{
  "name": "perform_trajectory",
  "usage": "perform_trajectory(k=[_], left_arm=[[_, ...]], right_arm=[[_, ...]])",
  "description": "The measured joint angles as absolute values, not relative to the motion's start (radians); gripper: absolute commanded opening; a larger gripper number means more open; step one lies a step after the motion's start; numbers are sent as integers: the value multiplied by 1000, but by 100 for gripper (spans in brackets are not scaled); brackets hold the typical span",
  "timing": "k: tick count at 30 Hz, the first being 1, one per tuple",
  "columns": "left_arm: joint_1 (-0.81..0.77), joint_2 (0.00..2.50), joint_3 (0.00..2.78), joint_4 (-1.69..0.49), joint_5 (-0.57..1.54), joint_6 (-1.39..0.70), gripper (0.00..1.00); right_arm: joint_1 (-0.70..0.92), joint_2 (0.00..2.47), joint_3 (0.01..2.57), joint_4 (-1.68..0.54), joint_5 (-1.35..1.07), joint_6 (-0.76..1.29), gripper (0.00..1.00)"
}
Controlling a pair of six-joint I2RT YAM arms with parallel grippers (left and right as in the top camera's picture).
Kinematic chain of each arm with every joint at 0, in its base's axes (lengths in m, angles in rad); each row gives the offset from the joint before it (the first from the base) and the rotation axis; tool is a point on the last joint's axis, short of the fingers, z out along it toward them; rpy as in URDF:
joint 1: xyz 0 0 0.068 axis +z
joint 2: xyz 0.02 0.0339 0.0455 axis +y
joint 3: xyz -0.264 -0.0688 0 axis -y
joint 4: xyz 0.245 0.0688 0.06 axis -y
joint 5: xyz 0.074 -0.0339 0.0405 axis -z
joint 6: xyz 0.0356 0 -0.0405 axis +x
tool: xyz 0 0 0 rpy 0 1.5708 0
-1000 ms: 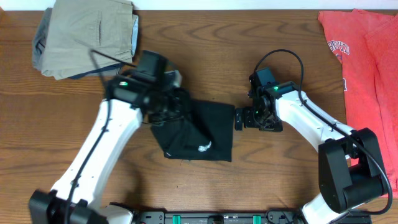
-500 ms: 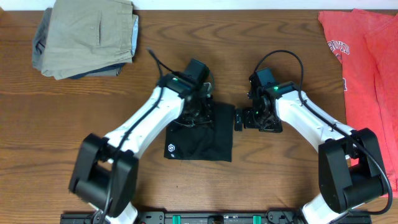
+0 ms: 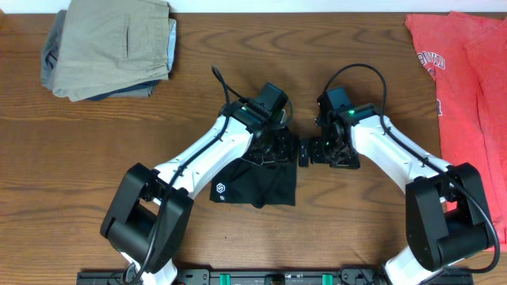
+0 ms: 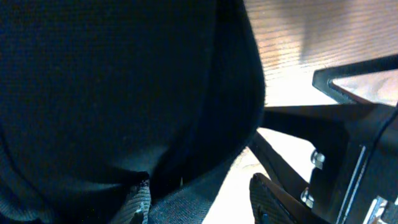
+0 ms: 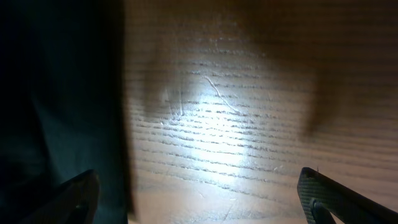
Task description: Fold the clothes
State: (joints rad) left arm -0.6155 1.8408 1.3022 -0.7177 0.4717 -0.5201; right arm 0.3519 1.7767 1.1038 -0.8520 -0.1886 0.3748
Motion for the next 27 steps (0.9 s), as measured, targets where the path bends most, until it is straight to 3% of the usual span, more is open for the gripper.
perform_trajectory(k=[11,13,15,22,27], left_arm=[[-559,1676,1302,-801,471,-491,56],[-533,1586,1302,-839,467,-476,69],[-492,1494,1304,-897,446,-471,76],[-317,1365,1306,-1140,281,-464,77],[-295,1405,1264,-1148,297,-422,78]], right_arm=[[133,1777,1104,-928,-275,313,99],[97,1777,1104,-934,-301,285,99],[76,1777,1104,-941,-322,258,99],[74,1777,1104,-940,-355,214,99],[80,1777,1104,-915,-364,204,99]])
